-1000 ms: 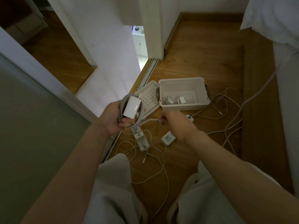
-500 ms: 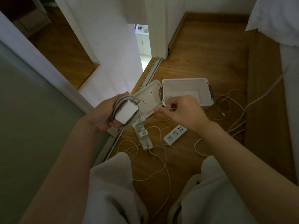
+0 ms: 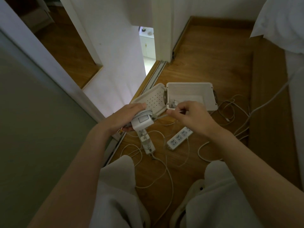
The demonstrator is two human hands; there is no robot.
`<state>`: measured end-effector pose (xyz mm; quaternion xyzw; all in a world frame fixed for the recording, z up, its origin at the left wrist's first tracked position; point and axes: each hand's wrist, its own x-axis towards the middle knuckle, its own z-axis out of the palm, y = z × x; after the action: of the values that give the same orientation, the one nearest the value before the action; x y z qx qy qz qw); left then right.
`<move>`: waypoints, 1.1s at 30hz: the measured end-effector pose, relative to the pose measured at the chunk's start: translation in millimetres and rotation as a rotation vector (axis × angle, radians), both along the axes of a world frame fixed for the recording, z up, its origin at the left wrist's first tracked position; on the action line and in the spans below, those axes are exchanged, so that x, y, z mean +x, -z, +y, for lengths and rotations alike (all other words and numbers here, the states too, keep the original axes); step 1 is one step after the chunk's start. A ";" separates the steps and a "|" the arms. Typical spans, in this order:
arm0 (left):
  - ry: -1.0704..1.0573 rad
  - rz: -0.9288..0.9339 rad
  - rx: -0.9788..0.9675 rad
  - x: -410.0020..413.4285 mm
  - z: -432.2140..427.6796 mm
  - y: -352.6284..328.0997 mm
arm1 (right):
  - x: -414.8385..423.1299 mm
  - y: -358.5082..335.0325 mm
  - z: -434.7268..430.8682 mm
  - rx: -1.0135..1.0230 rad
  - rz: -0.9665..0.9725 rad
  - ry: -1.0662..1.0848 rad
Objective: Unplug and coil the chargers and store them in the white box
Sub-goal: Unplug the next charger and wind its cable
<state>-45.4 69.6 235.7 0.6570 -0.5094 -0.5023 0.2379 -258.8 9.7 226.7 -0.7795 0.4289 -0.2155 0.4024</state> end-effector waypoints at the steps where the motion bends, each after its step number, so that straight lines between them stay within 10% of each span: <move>1: 0.015 -0.027 0.012 -0.9 0.9 1.1 | -1.3 -0.9 -0.6 0.097 -0.048 -0.004; 8: 0.031 -0.535 -0.143 -14.5 -3.2 27.7 | 15.3 7.7 18.9 0.070 0.069 -0.031; 12: -0.204 -0.474 -0.231 -19.3 -4.8 35.5 | 23.1 10.6 32.9 0.142 0.026 -0.105; 26: -0.655 0.835 -0.100 -47.1 -6.9 9.5 | 38.5 41.2 51.0 0.039 0.148 -0.350; 33: -0.609 0.754 -0.069 -42.5 -6.5 11.2 | 37.4 37.6 38.5 0.281 -0.069 -0.188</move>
<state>-88.0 63.0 224.6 0.5400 -0.1886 -0.5959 0.5637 -221.5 48.2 189.1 -0.7445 0.3660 -0.1415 0.5402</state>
